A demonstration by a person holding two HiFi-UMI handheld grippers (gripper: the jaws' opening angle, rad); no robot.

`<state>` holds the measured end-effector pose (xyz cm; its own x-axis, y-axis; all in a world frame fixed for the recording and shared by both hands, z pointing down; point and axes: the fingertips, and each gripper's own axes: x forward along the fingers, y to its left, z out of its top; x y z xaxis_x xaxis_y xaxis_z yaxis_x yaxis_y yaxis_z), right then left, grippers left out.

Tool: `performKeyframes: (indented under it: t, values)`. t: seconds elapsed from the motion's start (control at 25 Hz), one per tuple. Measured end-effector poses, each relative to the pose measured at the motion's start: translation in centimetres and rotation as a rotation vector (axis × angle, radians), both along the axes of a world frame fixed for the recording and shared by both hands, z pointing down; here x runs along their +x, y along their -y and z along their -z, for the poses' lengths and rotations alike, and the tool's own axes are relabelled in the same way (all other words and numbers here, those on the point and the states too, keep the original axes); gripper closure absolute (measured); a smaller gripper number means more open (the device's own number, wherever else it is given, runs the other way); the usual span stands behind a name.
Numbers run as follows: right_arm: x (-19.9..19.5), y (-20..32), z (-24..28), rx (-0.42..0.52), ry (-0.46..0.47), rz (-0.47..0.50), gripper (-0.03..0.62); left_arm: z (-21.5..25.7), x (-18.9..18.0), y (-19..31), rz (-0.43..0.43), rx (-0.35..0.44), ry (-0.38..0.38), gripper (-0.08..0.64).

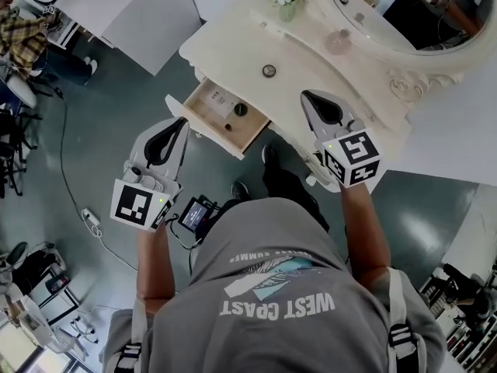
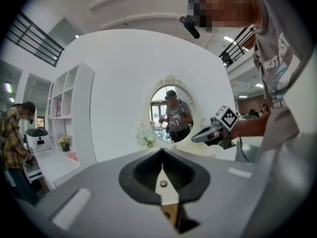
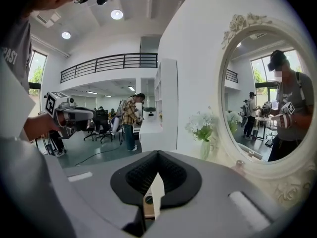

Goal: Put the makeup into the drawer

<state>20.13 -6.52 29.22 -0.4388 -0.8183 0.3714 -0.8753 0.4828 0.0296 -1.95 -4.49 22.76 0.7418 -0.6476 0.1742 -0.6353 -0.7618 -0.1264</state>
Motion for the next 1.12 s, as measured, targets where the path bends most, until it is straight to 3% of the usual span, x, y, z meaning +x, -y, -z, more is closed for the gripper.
performKeyframes:
  t: [0.56,0.84,1.12]
  values:
    - [-0.4,13.4,-13.9,-0.216,-0.058,0.116,0.558,-7.1,-1.4,6.3,0.167,-0.163,0.024,0.558]
    - [0.0,17.3,-21.0,-0.310,-0.112,0.130,0.522,-10.6,-1.8,7.7,0.207,-0.228,0.034,0.558]
    - [0.3,19.6,-27.8,-0.411,-0.166,0.151,0.443,-13.5,-1.9,8.3,0.238,-0.279,0.039,0.558]
